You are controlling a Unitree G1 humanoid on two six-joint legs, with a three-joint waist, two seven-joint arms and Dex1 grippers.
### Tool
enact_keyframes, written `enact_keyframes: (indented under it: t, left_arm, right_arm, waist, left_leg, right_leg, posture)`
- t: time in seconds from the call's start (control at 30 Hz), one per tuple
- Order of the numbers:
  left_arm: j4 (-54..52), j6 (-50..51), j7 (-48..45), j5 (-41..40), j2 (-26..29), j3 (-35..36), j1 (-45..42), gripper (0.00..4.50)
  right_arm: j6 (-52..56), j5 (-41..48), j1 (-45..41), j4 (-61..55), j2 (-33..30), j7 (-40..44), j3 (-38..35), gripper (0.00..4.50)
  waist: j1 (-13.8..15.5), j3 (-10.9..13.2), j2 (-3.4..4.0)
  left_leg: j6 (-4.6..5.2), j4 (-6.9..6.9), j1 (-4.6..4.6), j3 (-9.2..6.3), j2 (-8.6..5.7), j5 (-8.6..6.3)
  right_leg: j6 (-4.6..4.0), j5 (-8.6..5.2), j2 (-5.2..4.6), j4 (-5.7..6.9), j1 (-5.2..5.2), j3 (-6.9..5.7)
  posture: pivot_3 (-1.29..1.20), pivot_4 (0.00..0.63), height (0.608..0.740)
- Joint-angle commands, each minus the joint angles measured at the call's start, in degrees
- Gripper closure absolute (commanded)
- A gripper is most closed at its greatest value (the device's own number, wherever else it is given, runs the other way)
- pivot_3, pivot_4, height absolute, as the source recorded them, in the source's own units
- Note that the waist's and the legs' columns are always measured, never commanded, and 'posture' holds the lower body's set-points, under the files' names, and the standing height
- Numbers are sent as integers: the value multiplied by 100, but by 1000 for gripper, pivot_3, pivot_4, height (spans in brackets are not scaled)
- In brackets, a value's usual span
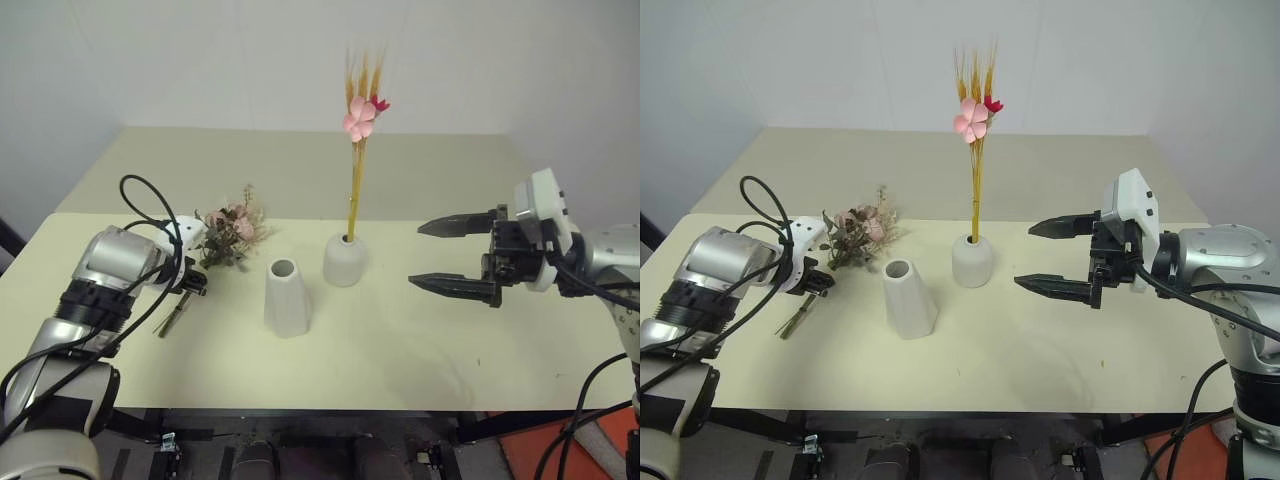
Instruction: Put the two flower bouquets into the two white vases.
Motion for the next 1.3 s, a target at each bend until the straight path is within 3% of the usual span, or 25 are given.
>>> enact_keyframes:
  t: [0.03, 0.2, 0.3, 0.43, 0.77, 0.97, 1.3]
  left_arm:
    - [-705, -1208, 595, -152, -184, 1413, 418, 4394]
    - [-1803, -2837, 165, -574, -242, 2414, 1243, 4394]
    - [-2303, -3133, -158, -1179, -384, 2835, 1235, 4394]
    - [-2969, -2785, -540, -2645, -679, 3349, 838, 4394]
    - [-2838, -2561, -1177, -4545, -1335, 3112, 230, 4394]
    - [-2363, -2714, -1499, -4478, -1614, 2565, -7, 4394]
    - [-1995, -3083, -2333, -3874, -1492, 1913, 331, 4394]
  right_arm:
    - [-143, 29, 0, -82, -61, 6, -159, 0]
    - [-159, 54, 84, 25, -149, 121, -263, 0]
    - [-159, 77, 116, 81, -202, 197, -312, 0]
    - [-151, 143, 187, 107, -280, 310, -397, 0]
    - [-246, 55, 396, -35, -322, 245, -499, 0]
    - [-199, 95, 600, -264, -324, 69, -643, 0]
    - [-54, 258, 1054, -665, -331, -245, -1040, 0]
  waist:
    - [12, 0, 0]
    - [38, 0, 0]
    - [80, -1, -1]
    - [123, -1, -1]
    - [89, -1, -1]
    - [59, -1, -1]
    - [13, -1, -1]
  left_leg:
    - [0, 0, 0, 0, 1, 0]
    - [-1, 4, -4, 3, -2, 0]
    - [-1, 6, -3, 4, -2, 1]
    - [-1, 9, -2, 3, -2, 1]
    - [-1, 11, 55, 1, -2, 0]
    - [-1, 10, 59, 1, -3, 0]
    - [-1, 9, 59, 1, -4, 0]
  right_leg:
    - [-13, 8, 0, 0, 0, 0]
    - [-35, 23, -7, -4, 1, -2]
    - [-34, 25, -8, -6, 6, -5]
    - [-25, 21, -8, -9, 11, -6]
    - [13, -2, -6, -13, 73, -6]
    - [15, -4, -6, -17, 79, -6]
    - [15, -4, -6, -17, 78, -3]
  posture:
    - [0, 150, 740]
    - [0, 150, 740]
    - [0, 150, 740]
    - [0, 150, 740]
    - [0, 150, 740]
    - [0, 150, 740]
    - [0, 150, 740]
